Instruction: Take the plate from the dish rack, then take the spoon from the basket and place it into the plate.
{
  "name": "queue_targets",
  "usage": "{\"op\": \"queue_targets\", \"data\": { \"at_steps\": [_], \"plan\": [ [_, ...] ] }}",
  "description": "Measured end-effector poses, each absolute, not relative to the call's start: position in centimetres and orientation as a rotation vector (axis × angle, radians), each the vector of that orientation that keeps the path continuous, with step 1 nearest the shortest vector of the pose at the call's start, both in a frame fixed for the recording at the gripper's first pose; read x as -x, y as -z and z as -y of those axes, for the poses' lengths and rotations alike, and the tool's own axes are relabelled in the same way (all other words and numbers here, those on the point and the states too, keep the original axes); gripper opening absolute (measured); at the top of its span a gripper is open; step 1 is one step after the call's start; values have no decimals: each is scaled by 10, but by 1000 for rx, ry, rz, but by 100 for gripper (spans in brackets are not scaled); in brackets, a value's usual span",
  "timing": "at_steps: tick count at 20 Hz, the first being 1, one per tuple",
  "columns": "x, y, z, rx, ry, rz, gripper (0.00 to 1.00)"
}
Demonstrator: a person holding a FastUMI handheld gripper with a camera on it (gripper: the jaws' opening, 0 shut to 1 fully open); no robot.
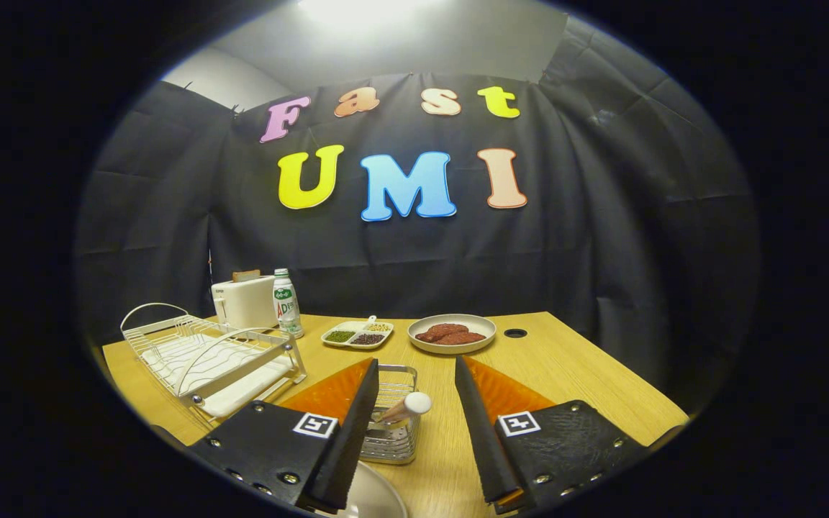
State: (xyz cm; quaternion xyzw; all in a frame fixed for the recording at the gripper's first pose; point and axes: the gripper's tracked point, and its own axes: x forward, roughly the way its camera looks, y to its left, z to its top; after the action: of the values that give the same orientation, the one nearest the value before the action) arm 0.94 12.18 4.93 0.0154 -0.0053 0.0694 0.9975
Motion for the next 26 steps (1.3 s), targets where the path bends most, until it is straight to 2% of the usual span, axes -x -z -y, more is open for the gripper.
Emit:
{"op": "queue_targets", "data": {
  "at_steps": [1, 3, 4, 5, 8, 9, 15, 19, 26],
  "plan": [
    [-8, -49, -122, -27, -141, 9, 48],
    [-8, -48, -134, -26, -190, -1, 35],
    [-6, -43, -135, -17, -184, -3, 36],
    [-2, -51, -133, -8, -176, -5, 15],
    [-9, -50, -139, -4, -179, -11, 14],
    [-8, -52, -140, -21, -185, -14, 7],
    [3, -69, -152, -57, -213, -47, 7],
    [15, -107, -143, -27, -154, -31, 7],
    [45, -156, -149, 33, -186, -57, 7]
  ]
}}
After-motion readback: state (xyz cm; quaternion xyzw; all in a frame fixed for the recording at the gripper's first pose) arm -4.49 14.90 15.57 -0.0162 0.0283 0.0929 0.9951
